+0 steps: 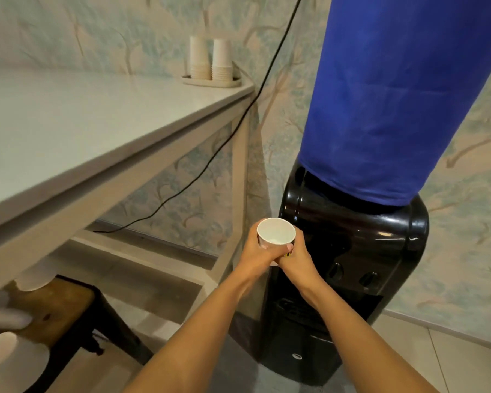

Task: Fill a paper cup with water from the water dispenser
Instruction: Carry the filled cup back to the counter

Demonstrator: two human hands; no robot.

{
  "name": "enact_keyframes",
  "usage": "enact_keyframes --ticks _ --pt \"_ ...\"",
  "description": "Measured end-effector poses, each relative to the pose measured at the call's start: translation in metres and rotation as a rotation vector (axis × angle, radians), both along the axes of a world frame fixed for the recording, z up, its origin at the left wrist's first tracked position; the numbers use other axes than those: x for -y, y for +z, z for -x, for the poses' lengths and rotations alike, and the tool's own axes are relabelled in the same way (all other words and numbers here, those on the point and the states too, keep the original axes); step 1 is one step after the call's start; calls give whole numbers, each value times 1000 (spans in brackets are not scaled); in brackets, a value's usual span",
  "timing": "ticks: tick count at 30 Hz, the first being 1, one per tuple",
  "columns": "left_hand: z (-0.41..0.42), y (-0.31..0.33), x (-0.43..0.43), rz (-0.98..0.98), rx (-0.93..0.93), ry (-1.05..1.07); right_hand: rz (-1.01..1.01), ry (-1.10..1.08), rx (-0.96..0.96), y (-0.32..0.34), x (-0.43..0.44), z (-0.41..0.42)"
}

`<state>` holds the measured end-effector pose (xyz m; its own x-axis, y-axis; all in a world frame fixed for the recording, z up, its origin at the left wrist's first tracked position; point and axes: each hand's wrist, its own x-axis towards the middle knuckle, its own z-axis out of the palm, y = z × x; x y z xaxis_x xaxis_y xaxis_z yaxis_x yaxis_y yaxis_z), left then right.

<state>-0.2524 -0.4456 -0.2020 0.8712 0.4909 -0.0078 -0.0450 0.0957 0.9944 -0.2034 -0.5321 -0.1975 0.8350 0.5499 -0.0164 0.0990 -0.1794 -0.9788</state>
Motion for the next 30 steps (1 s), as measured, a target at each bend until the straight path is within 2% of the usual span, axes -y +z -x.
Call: enact_keyframes --ticks 13,30 --pt "-10 101 -44 -88 83 86 -79 29 116 104 -48 -12" --pt "4 213 -98 -213 150 93 -58 103 253 209 -96 -4"
